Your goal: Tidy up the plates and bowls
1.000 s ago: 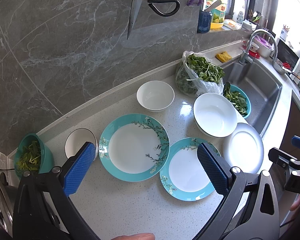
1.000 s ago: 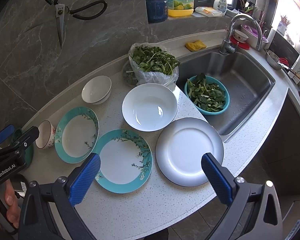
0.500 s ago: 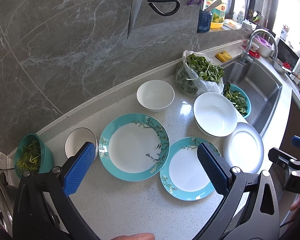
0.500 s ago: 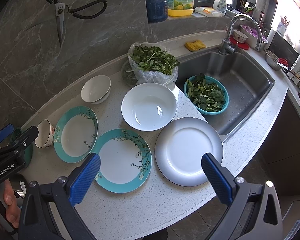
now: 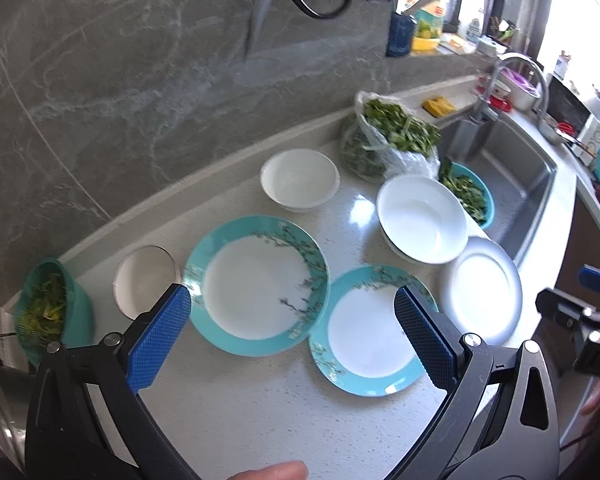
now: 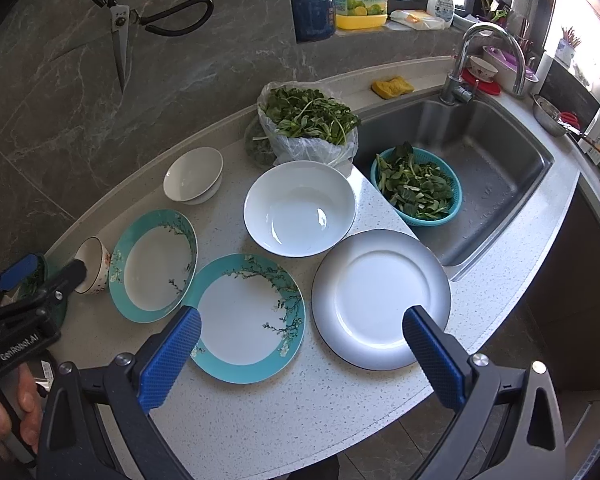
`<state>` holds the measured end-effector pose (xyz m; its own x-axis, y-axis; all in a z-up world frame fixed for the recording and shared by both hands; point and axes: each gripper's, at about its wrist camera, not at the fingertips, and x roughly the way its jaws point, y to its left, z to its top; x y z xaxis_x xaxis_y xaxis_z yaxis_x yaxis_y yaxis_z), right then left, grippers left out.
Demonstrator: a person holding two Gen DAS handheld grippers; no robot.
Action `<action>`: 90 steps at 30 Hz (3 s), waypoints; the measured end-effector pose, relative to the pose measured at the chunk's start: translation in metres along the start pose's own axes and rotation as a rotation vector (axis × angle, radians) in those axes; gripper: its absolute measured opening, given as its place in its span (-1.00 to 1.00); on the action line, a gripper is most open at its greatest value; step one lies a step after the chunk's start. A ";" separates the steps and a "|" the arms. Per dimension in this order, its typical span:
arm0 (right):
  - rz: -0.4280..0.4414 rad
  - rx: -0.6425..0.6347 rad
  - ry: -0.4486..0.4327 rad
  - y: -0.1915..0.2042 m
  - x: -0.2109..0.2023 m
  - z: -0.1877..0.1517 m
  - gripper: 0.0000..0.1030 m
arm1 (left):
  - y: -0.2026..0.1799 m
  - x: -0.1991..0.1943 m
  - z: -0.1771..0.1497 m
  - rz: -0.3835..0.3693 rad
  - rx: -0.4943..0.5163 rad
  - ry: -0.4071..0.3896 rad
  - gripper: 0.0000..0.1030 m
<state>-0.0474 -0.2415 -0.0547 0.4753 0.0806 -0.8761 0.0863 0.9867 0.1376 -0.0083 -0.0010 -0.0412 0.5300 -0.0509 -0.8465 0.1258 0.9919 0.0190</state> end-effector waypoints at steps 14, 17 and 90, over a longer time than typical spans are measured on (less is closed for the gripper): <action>0.291 0.020 -0.006 -0.146 0.067 -0.036 0.67 | -0.068 0.076 -0.106 -0.271 -0.075 0.063 0.91; 0.422 -0.011 0.038 -0.182 0.098 -0.018 0.64 | -0.090 0.086 -0.115 -0.335 -0.140 0.006 0.55; 1.174 -0.298 0.824 -0.234 0.298 0.091 0.12 | -0.189 0.208 -0.138 -0.526 -0.758 0.153 -0.33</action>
<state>0.1541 -0.4616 -0.3060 -0.4898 0.7963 -0.3550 -0.2179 0.2824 0.9342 -0.0376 -0.1832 -0.2945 0.4375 -0.5525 -0.7095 -0.2912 0.6594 -0.6931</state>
